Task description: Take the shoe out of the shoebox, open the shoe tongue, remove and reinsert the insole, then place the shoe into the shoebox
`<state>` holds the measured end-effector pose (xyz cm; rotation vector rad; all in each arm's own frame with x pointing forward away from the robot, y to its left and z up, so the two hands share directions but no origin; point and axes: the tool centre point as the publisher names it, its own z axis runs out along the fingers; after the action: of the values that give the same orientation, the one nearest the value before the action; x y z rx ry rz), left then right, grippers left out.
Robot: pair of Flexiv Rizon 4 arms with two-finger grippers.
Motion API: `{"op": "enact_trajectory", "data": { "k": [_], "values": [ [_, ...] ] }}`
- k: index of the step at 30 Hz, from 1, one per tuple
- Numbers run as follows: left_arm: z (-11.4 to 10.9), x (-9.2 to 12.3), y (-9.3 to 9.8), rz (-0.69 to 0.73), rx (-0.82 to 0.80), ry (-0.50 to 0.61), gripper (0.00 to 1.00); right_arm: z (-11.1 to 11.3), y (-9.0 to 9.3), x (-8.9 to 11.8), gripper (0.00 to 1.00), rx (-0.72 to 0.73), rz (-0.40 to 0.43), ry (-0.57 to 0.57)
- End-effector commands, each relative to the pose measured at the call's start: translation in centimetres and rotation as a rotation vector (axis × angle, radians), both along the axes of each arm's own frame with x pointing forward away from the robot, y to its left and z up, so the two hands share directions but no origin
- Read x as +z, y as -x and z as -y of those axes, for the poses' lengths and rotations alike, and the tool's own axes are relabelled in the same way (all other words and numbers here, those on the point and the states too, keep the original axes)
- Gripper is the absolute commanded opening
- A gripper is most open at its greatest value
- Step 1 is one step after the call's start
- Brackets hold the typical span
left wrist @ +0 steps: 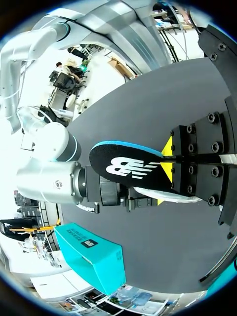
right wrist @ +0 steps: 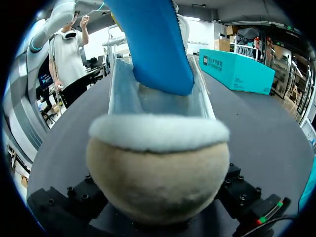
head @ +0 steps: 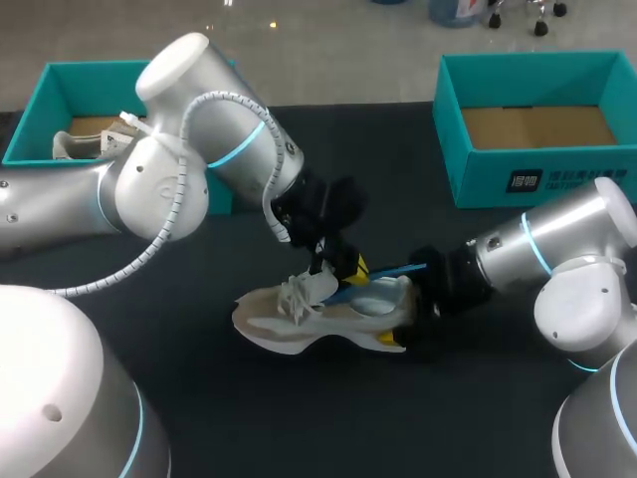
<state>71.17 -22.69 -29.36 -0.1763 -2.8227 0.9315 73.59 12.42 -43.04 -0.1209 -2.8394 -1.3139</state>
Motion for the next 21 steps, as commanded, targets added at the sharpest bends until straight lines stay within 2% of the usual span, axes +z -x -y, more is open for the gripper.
{"op": "enact_trajectory", "data": {
  "k": [1, 21],
  "values": [
    [0.3, -0.3, -0.2, -0.004, 0.007, 0.001, 0.0, -0.2, 0.1, -0.6, 0.0, -0.001, 0.0, 0.004],
    [1.2, 0.7, -1.0, -0.013, -0.016, 0.074, 0.0, -0.2, 0.1, -0.6, 0.0, -0.001, 0.0, 0.004]
  ]
}}
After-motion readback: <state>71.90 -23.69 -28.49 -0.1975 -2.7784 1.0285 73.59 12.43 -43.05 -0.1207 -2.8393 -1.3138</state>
